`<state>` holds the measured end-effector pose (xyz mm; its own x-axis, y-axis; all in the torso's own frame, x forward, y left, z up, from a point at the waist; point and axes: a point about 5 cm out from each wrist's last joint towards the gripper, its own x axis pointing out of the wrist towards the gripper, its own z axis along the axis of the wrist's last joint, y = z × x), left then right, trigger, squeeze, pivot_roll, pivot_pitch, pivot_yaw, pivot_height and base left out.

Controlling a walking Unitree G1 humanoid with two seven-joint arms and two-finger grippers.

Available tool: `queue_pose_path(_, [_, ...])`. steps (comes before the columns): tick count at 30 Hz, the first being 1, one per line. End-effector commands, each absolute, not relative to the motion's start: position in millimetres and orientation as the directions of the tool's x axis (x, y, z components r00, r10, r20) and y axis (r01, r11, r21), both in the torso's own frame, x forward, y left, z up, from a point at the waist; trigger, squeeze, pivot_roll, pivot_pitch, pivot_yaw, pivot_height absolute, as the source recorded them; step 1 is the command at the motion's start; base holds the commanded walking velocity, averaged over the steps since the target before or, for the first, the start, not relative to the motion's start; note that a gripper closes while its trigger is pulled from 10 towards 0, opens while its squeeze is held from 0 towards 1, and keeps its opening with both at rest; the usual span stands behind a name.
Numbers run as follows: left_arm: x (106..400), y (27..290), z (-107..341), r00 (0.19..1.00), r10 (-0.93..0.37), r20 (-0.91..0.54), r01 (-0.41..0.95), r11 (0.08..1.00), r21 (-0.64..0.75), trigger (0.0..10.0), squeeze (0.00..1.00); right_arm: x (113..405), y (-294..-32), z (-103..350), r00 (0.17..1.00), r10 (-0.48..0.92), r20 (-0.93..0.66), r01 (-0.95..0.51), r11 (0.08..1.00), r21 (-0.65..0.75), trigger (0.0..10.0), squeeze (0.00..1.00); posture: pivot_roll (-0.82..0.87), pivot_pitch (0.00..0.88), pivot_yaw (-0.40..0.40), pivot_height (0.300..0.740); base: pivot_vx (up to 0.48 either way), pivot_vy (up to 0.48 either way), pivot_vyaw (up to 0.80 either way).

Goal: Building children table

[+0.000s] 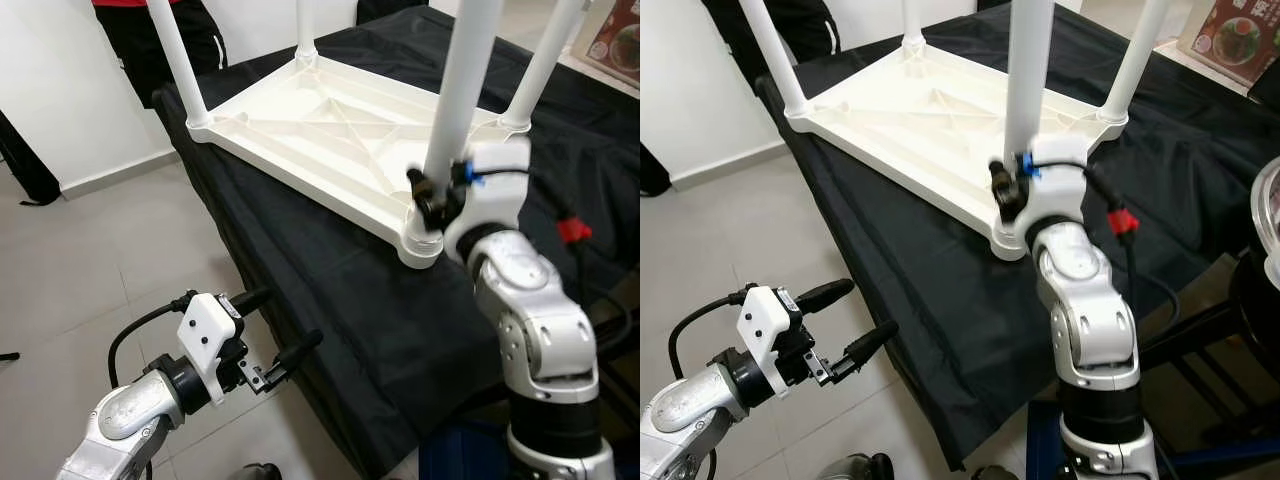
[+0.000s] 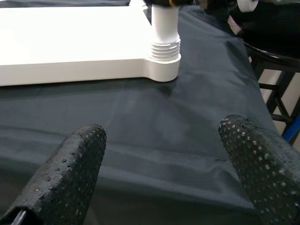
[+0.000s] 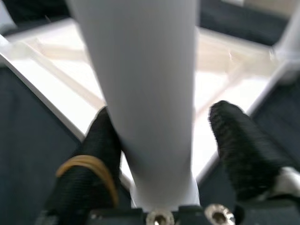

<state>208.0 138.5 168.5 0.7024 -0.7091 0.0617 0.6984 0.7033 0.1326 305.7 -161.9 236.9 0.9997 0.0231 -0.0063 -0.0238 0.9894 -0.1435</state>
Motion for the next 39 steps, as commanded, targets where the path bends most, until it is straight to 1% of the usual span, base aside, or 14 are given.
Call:
queue_pose_path(1, [206.7,137.9,166.0,0.700,-0.713,0.052,0.703,0.699,0.130,10.0,0.00,307.5,-172.4,246.3,0.999,0.020,0.028,-0.016,0.989,-0.145,10.0,1.00,-0.02,0.200,-0.011,0.740,0.000,0.000,0.00])
queue_pose_path(11, [206.1,137.9,165.3,0.699,-0.713,0.049,0.704,0.699,0.129,10.0,0.00,317.5,-186.3,277.9,0.968,0.217,0.125,-0.194,0.966,-0.174,10.0,1.00,-0.02,0.200,-0.014,0.740,0.000,0.000,0.00])
queue_pose_path(13, [205.7,137.9,165.0,0.699,-0.713,0.049,0.704,0.699,0.127,10.0,0.00,319.5,-196.0,288.9,0.930,0.351,0.108,-0.322,0.921,-0.222,10.0,1.00,-0.02,0.196,-0.018,0.740,0.000,0.000,0.00])
queue_pose_path(20, [205.6,137.5,166.0,0.698,-0.715,0.051,0.705,0.697,0.130,10.0,0.00,325.5,-206.3,303.1,0.883,0.458,0.105,-0.419,0.869,-0.263,10.0,1.00,-0.01,0.193,-0.017,0.740,0.000,0.000,0.00])
queue_pose_path(21, [205.3,137.7,166.1,0.698,-0.715,0.049,0.705,0.697,0.132,10.0,0.00,325.7,-205.0,305.2,0.860,0.499,0.105,-0.462,0.849,-0.257,10.0,0.87,-0.01,0.194,-0.018,0.740,0.000,0.000,0.00])
queue_pose_path(23, [205.0,137.8,166.1,0.698,-0.715,0.047,0.705,0.697,0.134,10.0,0.00,326.0,-204.5,306.5,0.842,0.529,0.106,-0.491,0.833,-0.253,10.0,0.87,-0.01,0.194,-0.018,0.740,0.000,0.000,0.00])
queue_pose_path(24, [204.7,138.3,165.9,0.699,-0.713,0.046,0.704,0.698,0.133,10.0,0.00,327.6,-206.0,305.7,0.817,0.570,0.094,-0.534,0.807,-0.251,10.0,0.11,-0.01,0.194,-0.017,0.740,0.000,0.000,0.00])
queue_pose_path(25, [204.7,138.3,165.9,0.699,-0.713,0.046,0.704,0.698,0.133,10.0,0.00,327.6,-206.0,305.7,0.817,0.570,0.094,-0.534,0.807,-0.251,10.0,0.11,-0.01,0.194,-0.017,0.740,0.000,0.000,0.00])
queue_pose_path(26, [204.6,138.3,166.0,0.699,-0.713,0.046,0.703,0.698,0.132,10.0,0.00,329.3,-208.5,305.0,0.808,0.583,0.087,-0.547,0.796,-0.257,10.0,0.00,0.00,0.195,-0.017,0.740,0.000,0.000,0.00])
queue_pose_path(31, [204.3,138.4,166.1,0.700,-0.713,0.047,0.703,0.699,0.131,10.0,0.00,331.7,-213.1,305.5,0.762,0.643,0.080,-0.611,0.754,-0.240,10.0,0.00,-0.01,0.196,-0.016,0.740,0.000,0.000,0.00])
queue_pose_path(32, [204.2,138.3,166.1,0.699,-0.713,0.047,0.704,0.698,0.131,10.0,0.00,332.9,-214.9,306.4,0.745,0.662,0.080,-0.630,0.739,-0.241,7.0,0.00,-0.01,0.195,-0.015,0.740,0.000,0.000,0.00])
queue_pose_path(34, [204.1,138.3,166.1,0.699,-0.714,0.047,0.704,0.698,0.131,10.0,0.00,333.7,-216.1,307.0,0.736,0.672,0.080,-0.639,0.729,-0.244,7.0,0.00,-0.01,0.195,-0.015,0.740,0.000,0.000,0.00])
queue_pose_path(35, [204.1,138.1,166.1,0.698,-0.714,0.047,0.705,0.697,0.131,10.0,0.00,335.0,-217.1,308.0,0.732,0.677,0.084,-0.644,0.726,-0.241,0.0,0.00,0.00,0.195,-0.015,0.740,0.000,0.000,0.00])
queue_pose_path(39, [204.0,138.2,166.5,0.698,-0.715,0.048,0.705,0.697,0.132,10.0,0.00,338.0,-218.5,308.5,0.731,0.678,0.083,-0.646,0.725,-0.239,0.0,0.00,0.00,0.197,-0.016,0.740,0.000,0.000,0.00])
